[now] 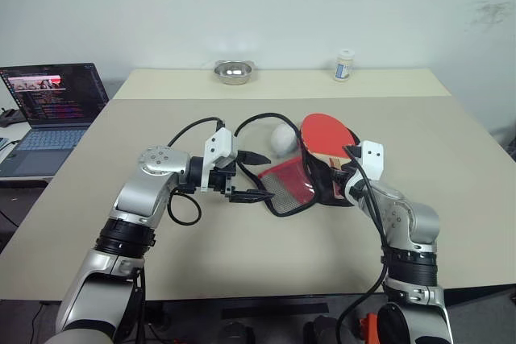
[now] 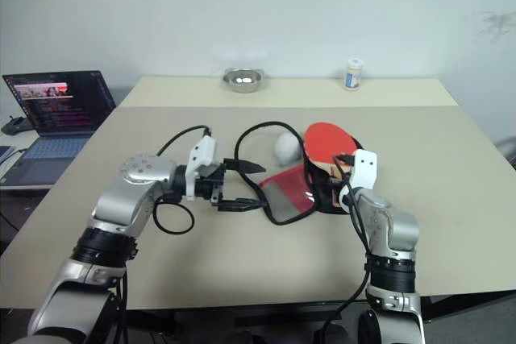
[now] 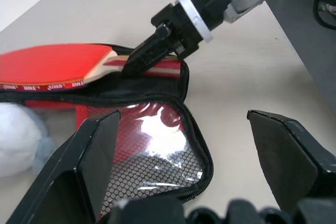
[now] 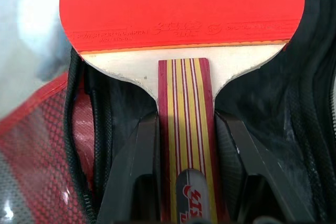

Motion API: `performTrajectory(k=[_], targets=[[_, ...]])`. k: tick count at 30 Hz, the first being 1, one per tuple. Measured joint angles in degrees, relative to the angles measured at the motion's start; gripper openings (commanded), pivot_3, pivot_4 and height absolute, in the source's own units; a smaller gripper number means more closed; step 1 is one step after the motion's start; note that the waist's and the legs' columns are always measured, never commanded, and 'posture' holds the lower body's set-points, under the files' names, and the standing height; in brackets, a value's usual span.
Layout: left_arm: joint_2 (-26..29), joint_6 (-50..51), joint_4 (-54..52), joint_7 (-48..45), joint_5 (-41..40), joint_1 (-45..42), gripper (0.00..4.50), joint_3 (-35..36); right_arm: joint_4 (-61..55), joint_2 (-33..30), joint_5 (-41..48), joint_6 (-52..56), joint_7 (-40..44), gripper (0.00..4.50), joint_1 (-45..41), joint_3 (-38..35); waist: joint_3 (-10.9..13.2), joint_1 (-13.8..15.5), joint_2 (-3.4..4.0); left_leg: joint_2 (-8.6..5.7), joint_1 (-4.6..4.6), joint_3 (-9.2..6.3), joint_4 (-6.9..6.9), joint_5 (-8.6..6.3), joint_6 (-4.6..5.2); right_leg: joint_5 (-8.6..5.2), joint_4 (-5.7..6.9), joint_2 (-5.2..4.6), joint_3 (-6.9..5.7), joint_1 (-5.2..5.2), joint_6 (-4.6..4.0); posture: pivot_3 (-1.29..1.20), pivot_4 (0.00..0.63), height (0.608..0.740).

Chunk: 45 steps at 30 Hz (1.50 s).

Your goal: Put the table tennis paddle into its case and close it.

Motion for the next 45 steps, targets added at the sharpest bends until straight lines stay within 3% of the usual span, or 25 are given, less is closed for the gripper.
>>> performTrajectory(k=[16, 45], targets=[[0.02, -5.90, 4.45, -0.42, 0.26, 1.54, 4.22, 0.00, 2.52, -0.31, -0.72, -2.84, -1.46, 1.09, -0.30, 1.15, 0.00, 0.00, 0.00, 0.01, 0.00, 0.00, 0.00, 0.00, 0.00, 0.00, 0.00, -0.01, 0.00, 0.00, -0.01, 0.00, 0.150, 0.740], [0.01, -3.55, 2.03, 0.11, 0.26, 2.10, 4.22, 0.00, 1.16, 0.93, -0.78, -2.76, -5.10, 1.09, 0.43, 1.69, 0.00, 0.02, 0.00, 0.02, 0.00, 0.00, -0.02, 0.00, 0.00, -0.02, -0.02, -0.01, -0.01, 0.00, -0.01, 0.00, 0.150, 0.740]])
